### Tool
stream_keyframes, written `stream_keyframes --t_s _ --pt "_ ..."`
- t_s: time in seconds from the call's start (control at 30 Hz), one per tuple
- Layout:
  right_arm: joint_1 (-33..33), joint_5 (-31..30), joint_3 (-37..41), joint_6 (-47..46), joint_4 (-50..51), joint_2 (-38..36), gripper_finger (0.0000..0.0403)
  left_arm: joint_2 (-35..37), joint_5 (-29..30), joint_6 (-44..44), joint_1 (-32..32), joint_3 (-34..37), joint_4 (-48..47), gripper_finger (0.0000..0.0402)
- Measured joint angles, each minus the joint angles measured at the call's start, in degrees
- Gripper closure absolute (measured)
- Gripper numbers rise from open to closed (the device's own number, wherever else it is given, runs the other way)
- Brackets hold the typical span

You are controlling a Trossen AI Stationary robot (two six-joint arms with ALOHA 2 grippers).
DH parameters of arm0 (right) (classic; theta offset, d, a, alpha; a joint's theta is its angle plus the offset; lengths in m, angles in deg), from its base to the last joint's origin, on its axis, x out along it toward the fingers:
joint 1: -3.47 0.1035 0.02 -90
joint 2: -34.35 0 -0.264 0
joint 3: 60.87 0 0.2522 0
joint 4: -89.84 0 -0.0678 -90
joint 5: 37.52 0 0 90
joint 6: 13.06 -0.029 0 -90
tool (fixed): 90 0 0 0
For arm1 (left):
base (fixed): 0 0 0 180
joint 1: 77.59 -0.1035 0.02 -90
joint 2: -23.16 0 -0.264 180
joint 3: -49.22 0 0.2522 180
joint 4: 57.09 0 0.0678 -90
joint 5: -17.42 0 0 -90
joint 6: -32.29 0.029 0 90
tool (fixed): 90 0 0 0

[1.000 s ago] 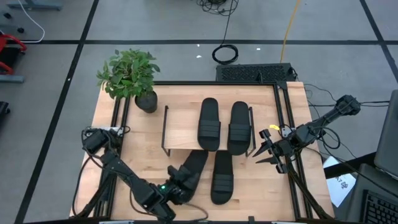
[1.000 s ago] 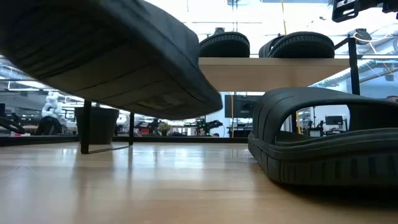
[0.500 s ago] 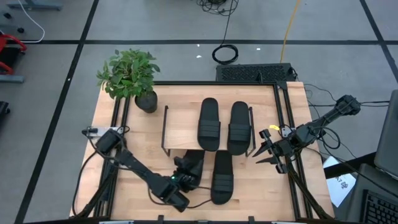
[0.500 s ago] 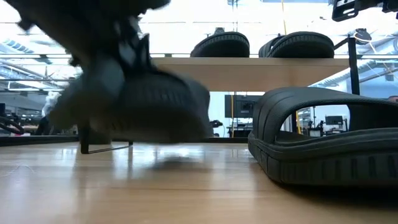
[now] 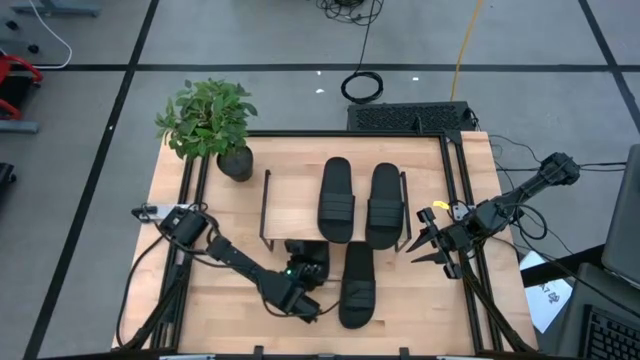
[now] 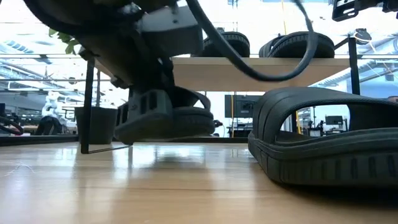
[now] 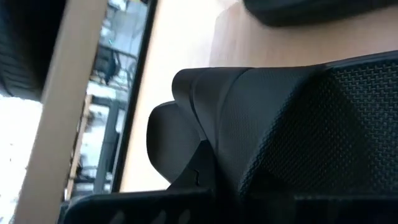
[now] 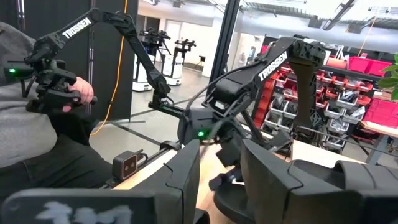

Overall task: Pick and place slides into the shelf
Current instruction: Put the black slipper under the shelf

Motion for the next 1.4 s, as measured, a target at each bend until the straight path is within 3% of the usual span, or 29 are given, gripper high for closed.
stream_keyframes --t_s 0.3,0.5,0.67,1.1,1.4 --pt "-0.02 0.0 0.0 -0.02 -0.02 0.02 0.0298 0.0 -4.63 1.14 -2.13 -0.06 -0.65 0.04" --pt "0.01 0.02 0.0 -0.02 -0.04 0.0 0.0298 0.04 -8.25 3.36 -2.44 -0.06 -0.98 0.0373" --pt "0.01 0.02 0.0 -0.02 -0.31 0.0 0.0298 0.11 -9.21 2.95 -2.63 -0.06 -0.34 0.0328" --pt "0.01 0.04 0.0 -1.03 -0.44 0.0 0.0298 0.11 -10.18 3.72 -1.44 -2.31 -0.06 0.0167" --pt "0.01 0.04 0.0 -0.94 -0.42 0.02 0.0298 0.09 -10.34 5.96 0.49 -10.75 -9.17 0.0131"
